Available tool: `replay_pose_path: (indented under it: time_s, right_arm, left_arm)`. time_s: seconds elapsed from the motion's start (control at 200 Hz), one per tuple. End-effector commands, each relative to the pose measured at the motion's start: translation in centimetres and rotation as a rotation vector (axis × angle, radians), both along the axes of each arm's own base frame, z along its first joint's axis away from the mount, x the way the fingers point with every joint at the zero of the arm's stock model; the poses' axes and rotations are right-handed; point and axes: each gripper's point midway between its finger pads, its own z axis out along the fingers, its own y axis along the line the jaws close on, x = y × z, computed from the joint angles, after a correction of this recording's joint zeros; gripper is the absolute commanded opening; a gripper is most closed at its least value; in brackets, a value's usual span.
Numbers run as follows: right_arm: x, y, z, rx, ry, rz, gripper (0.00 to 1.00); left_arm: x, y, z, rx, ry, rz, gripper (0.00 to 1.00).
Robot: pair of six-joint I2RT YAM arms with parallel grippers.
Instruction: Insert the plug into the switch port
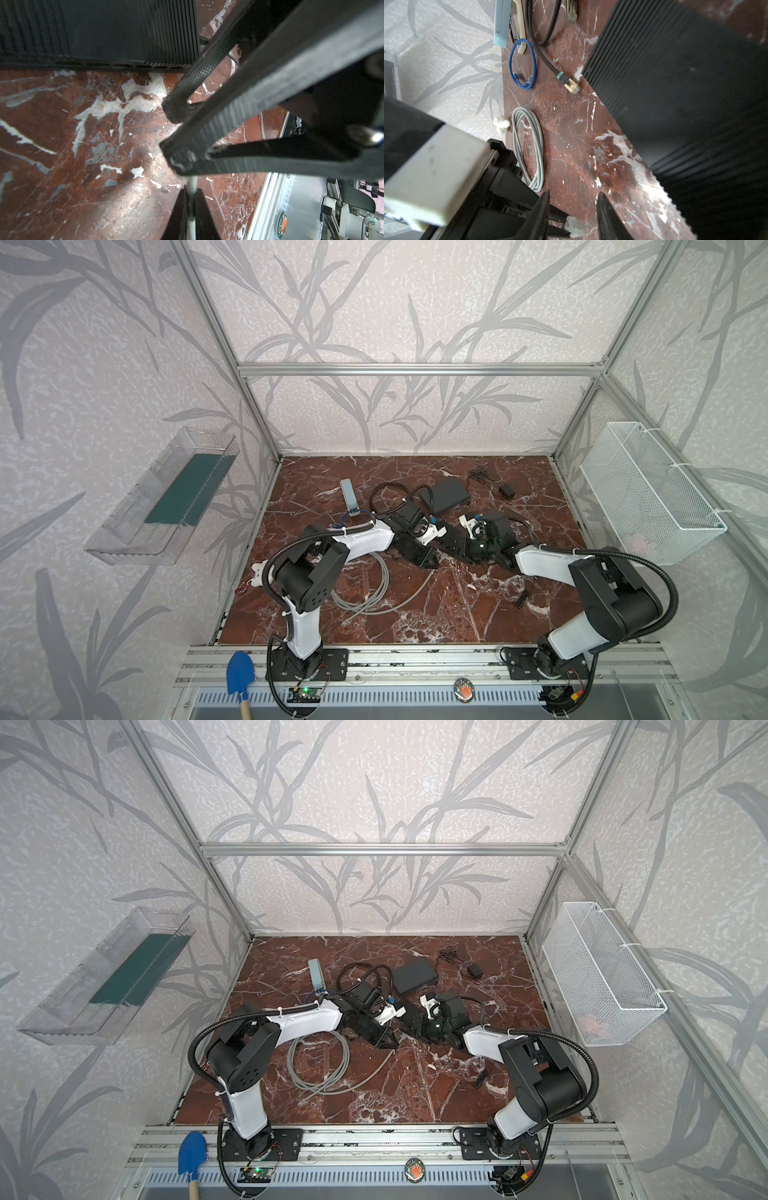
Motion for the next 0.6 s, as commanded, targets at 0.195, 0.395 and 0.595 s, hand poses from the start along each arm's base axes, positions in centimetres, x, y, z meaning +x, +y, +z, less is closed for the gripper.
replay_pose_path:
  time_s: [0.195, 0.395, 0.595]
  right_arm:
    - [-0.8, 0.1, 0.5, 0.006, 0.015, 0.024, 0.2]
    - [-1.4, -0.3, 0.0, -0.026, 0.065, 0.014, 0.13]
    - [-1.6, -2.3, -0.8, -0.126, 0.187, -0.148, 0.11]
  left_arm:
    - [0.8, -1.1, 0.9, -0.036, -0.017, -0.009, 0.1]
    - [1.8, -0.5, 0.5, 0.006, -0.054, 0.015, 0.14]
    - [2.7, -0.2, 0.8, 0.105, -0.203, 0.014, 0.36]
